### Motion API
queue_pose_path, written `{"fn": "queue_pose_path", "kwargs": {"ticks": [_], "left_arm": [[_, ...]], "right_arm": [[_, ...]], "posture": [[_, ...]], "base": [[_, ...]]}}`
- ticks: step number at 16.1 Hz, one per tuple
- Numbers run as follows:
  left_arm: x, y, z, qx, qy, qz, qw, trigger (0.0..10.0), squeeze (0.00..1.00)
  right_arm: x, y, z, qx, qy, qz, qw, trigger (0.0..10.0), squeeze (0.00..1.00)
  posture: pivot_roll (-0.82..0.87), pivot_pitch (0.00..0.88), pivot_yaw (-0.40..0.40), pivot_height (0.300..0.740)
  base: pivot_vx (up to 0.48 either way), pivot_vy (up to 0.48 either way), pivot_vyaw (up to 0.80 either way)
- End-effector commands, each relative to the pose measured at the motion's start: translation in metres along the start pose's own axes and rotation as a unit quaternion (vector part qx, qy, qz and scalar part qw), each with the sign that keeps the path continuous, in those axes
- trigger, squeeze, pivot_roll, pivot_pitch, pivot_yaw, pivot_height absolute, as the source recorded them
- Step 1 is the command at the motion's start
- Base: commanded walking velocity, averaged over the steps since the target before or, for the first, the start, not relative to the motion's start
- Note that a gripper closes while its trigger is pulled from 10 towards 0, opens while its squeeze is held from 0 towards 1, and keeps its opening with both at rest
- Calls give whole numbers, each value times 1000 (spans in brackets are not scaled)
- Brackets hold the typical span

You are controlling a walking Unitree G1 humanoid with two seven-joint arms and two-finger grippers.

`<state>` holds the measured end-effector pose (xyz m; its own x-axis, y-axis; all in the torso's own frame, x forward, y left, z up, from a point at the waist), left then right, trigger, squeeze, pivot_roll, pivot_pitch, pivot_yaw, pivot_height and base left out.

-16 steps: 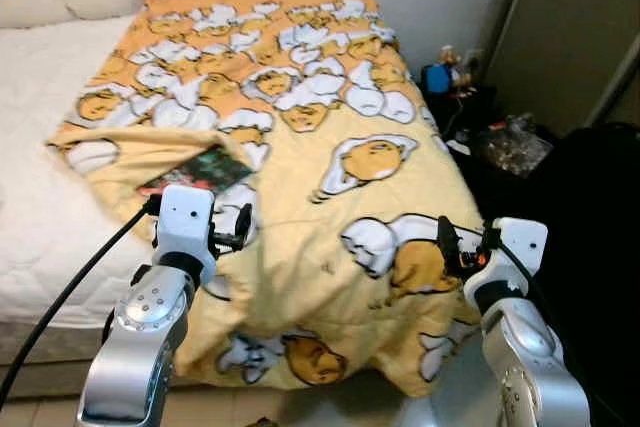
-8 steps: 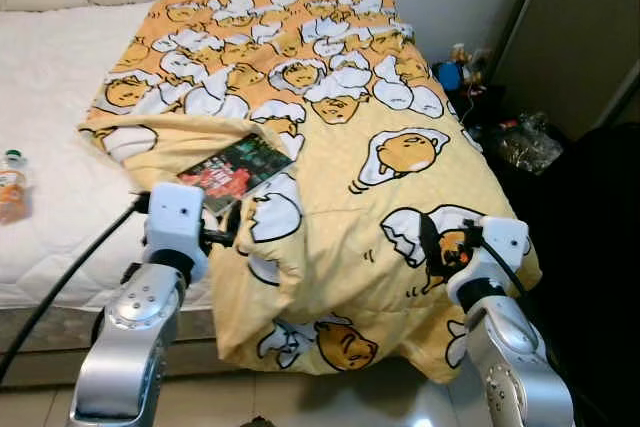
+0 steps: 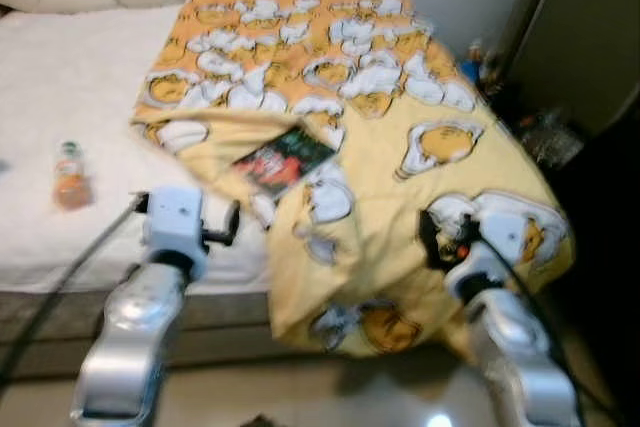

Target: Clean up the room

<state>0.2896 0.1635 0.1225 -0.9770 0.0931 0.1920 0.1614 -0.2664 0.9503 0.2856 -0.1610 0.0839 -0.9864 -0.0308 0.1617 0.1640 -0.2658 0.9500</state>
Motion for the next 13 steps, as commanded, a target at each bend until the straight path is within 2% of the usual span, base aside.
{"fn": "queue_pose_path", "kwargs": {"ticks": [1,13], "left_arm": [[1,0,6,-9,11,2,1000,10000,0],[5,-3,7,-13,10,2,1000,10000,0]], "right_arm": [[-2,1,3,-4,6,0,1000,10000,0],[-2,-3,8,5,21,5,1000,10000,0]], "posture": [[29,0,10,740],[36,0,5,740]], "base": [[0,390,0],[0,393,0]]}}
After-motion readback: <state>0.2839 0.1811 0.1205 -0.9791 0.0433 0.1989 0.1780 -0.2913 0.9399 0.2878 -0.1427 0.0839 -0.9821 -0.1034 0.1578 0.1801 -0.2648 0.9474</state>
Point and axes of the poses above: a point about 5 cm out from each wrist's last joint towards the gripper, its own x axis pointing back from the gripper into the wrist, its own y axis along the axis of the wrist's last joint, z = x × y, the point moved 4 cm from there along -x, pointing out of the wrist towards the gripper, and after that the axes turned 7 degrees about -x, right-handed, at the moved point
